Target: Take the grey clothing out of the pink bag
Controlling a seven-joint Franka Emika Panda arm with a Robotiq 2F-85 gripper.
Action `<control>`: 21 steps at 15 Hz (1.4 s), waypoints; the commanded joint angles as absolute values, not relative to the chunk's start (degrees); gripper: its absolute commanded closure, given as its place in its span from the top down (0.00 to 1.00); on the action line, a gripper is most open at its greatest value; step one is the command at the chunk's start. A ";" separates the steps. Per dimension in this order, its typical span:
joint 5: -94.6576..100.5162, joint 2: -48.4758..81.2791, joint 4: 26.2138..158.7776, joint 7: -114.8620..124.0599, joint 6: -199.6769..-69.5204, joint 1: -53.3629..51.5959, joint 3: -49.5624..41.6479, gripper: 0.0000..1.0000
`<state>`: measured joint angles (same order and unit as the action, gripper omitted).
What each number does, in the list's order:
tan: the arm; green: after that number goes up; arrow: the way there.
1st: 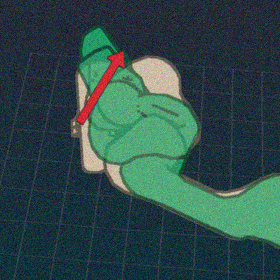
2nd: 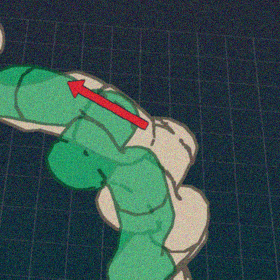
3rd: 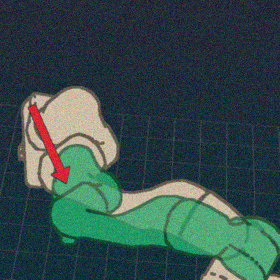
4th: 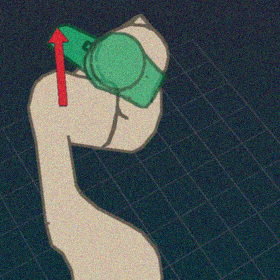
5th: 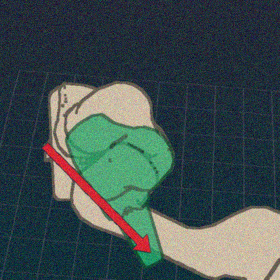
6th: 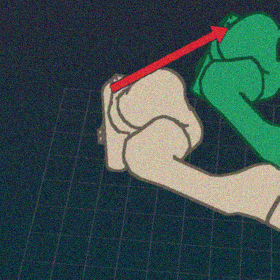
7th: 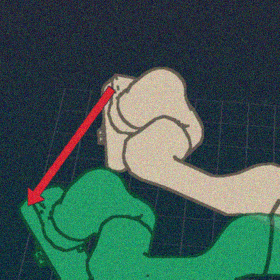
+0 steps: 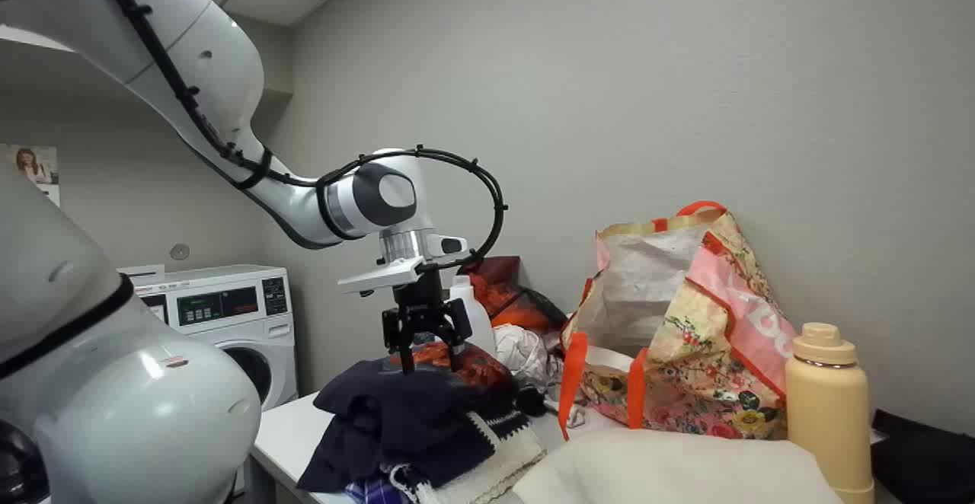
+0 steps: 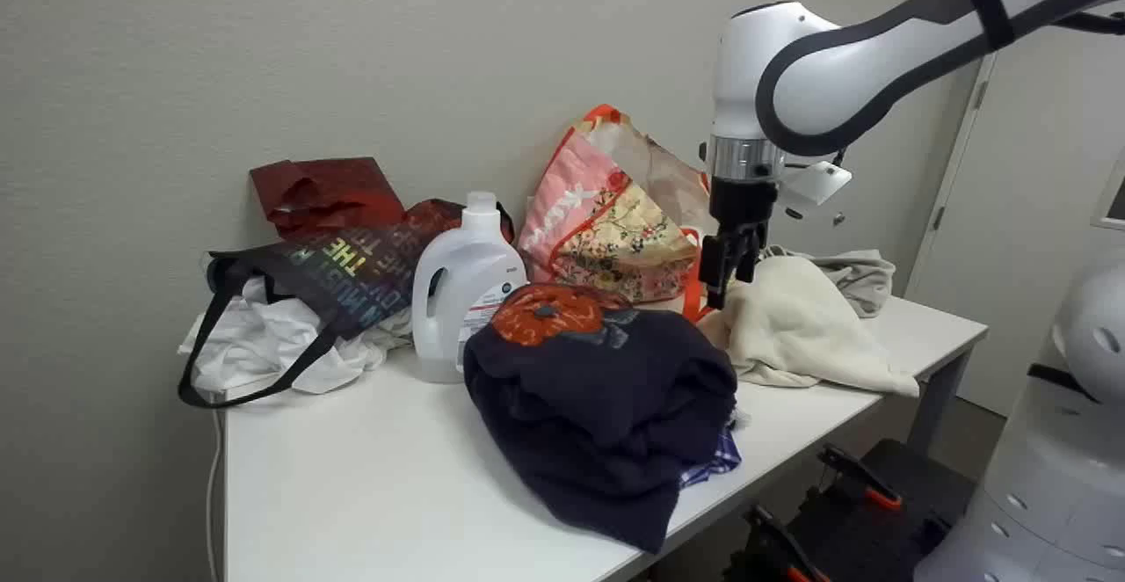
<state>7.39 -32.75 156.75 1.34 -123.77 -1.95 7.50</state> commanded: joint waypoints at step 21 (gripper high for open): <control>20.58 13.55 101.29 -19.53 -148.60 6.67 -6.67 1.00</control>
